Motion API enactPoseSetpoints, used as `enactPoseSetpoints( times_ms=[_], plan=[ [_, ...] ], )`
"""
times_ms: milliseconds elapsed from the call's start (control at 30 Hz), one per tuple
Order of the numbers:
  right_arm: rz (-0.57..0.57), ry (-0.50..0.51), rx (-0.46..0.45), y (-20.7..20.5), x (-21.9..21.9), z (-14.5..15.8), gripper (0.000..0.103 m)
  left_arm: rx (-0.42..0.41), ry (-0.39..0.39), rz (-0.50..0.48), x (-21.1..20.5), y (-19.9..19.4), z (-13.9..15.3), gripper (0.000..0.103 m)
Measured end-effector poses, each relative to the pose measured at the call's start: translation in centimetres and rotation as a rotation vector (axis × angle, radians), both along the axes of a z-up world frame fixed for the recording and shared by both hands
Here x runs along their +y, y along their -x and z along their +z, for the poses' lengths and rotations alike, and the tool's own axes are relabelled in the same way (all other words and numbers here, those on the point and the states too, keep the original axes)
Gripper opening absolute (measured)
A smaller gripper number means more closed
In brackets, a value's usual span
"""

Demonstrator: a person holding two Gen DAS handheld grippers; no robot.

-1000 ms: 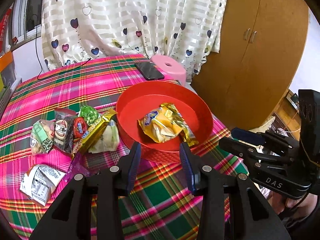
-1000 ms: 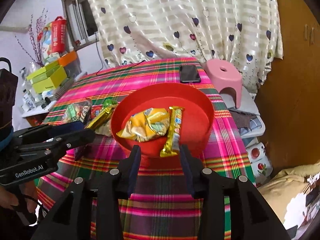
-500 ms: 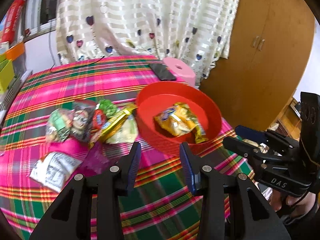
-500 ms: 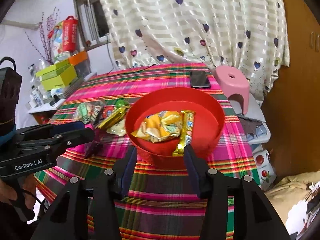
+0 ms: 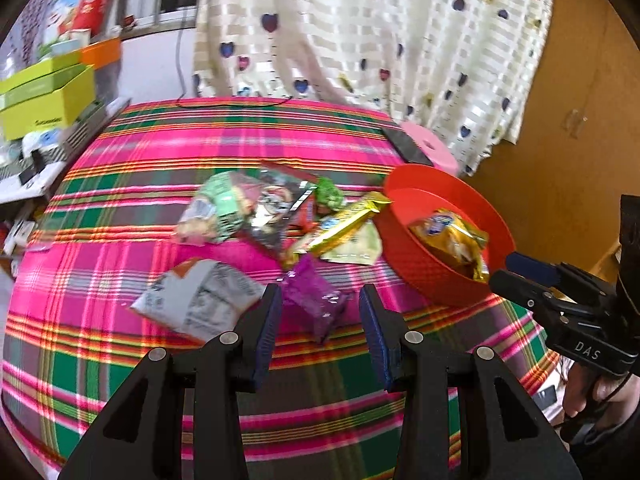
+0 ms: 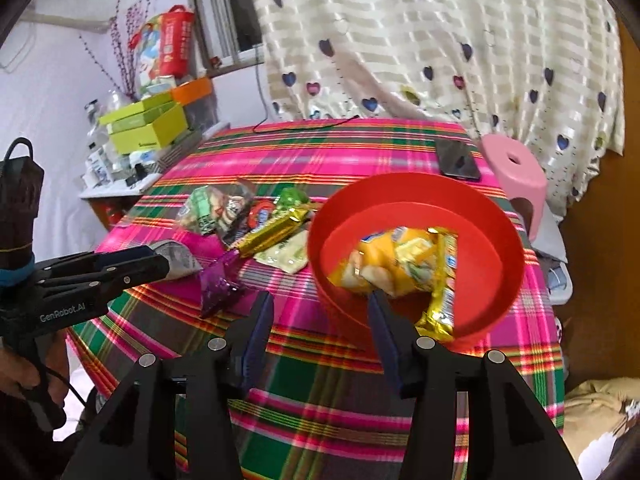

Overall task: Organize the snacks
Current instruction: 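Grasp the white-and-orange bag with the left tool while the right tool grasps the purple packet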

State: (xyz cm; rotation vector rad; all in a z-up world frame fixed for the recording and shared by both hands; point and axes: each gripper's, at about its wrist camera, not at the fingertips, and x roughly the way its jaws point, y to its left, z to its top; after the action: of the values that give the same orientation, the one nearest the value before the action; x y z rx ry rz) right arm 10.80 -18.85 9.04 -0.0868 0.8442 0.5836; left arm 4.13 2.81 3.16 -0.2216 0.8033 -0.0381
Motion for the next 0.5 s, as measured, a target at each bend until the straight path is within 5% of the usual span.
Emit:
enactPoseSetpoints(
  times_ms=[500],
  plan=[
    [0.103,0.015,0.032,-1.2,4.5,-1.0,0.050,0.038,0.040,0.130,6.0,0.2,-2.2,0.041]
  ],
)
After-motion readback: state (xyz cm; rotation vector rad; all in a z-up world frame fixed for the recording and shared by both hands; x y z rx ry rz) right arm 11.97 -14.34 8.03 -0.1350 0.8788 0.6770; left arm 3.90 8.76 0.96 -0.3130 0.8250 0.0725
